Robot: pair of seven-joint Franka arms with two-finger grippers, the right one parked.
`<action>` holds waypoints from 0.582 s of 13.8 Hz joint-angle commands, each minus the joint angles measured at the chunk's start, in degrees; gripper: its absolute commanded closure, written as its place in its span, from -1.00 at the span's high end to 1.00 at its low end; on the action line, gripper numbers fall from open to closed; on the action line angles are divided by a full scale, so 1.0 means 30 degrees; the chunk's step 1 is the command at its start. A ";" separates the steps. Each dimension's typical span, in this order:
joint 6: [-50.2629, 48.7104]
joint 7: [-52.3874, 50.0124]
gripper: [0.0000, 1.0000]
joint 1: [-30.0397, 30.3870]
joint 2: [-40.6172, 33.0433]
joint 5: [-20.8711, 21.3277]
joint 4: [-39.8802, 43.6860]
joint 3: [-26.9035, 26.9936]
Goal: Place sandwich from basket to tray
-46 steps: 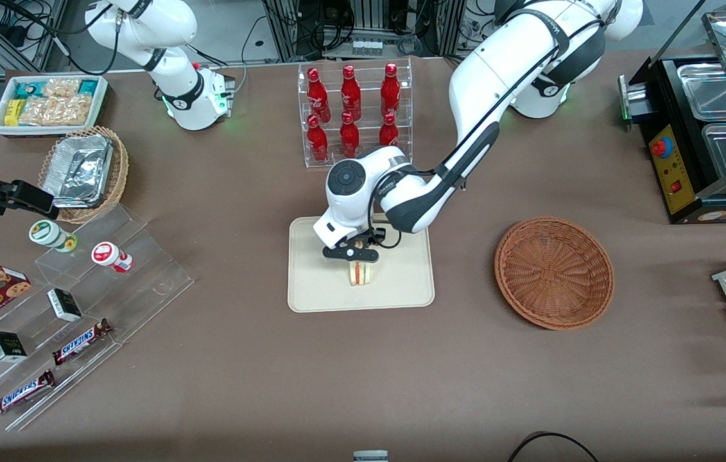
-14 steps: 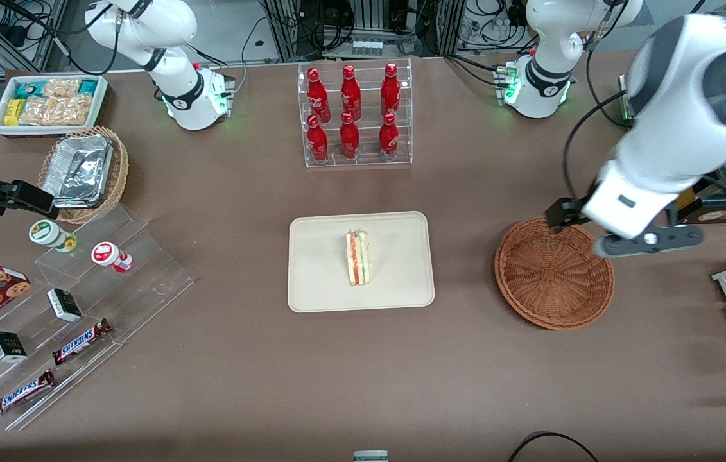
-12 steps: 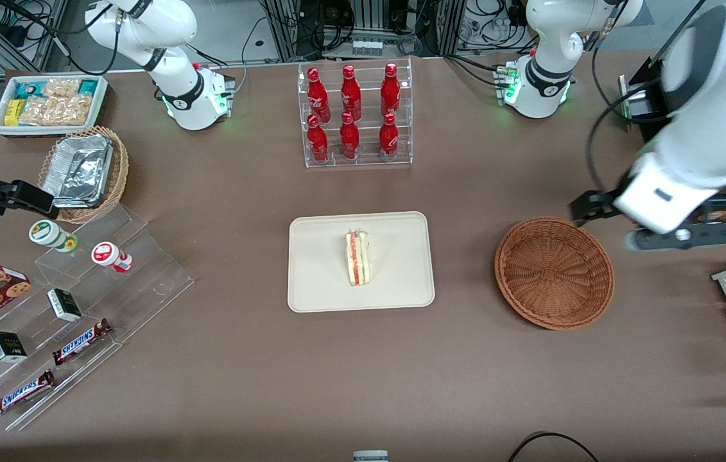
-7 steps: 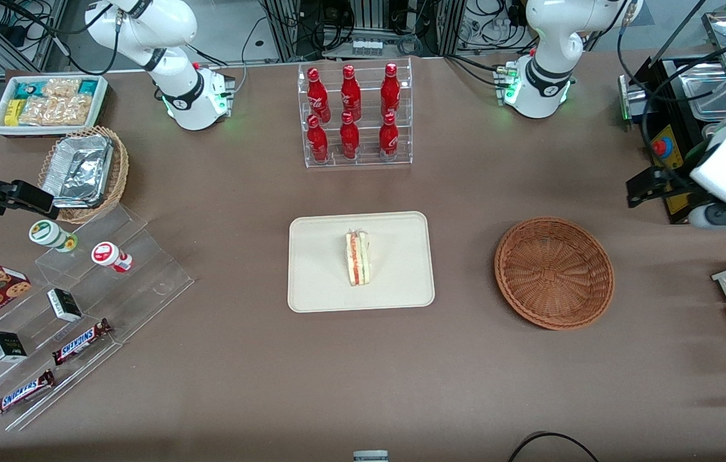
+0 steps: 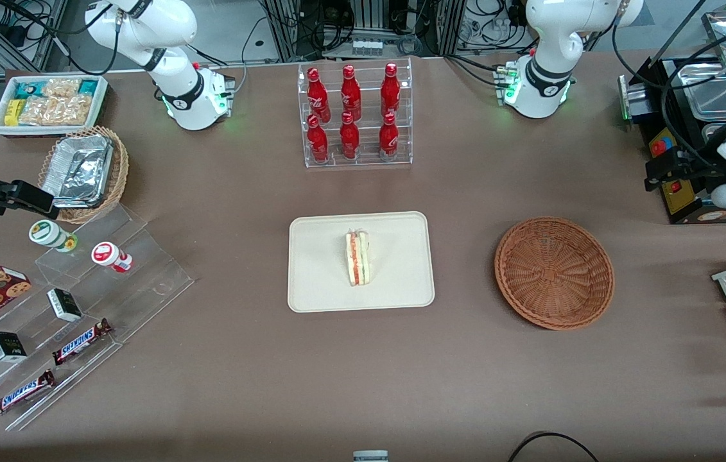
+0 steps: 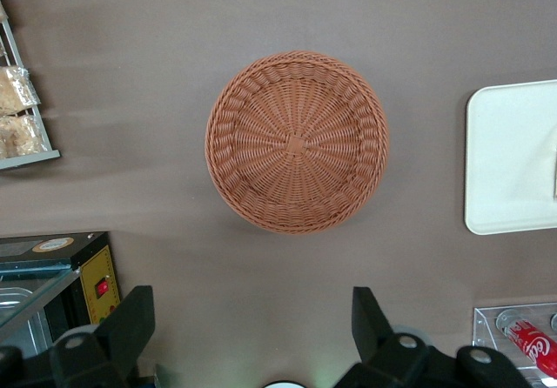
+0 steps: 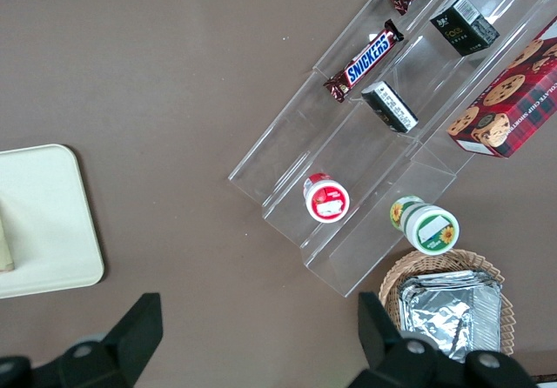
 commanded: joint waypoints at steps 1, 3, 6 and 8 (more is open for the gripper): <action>0.0336 0.0210 1.00 -0.0574 -0.0997 -0.0283 -0.0891 0.0435; 0.0366 -0.0083 1.00 -0.0867 -0.0793 -0.0109 -0.0483 0.0436; 0.0337 -0.0114 1.00 -0.0839 -0.0646 -0.0080 -0.0392 0.0436; 0.0075 -0.0114 0.99 -0.0780 0.0025 0.0039 0.0451 0.0406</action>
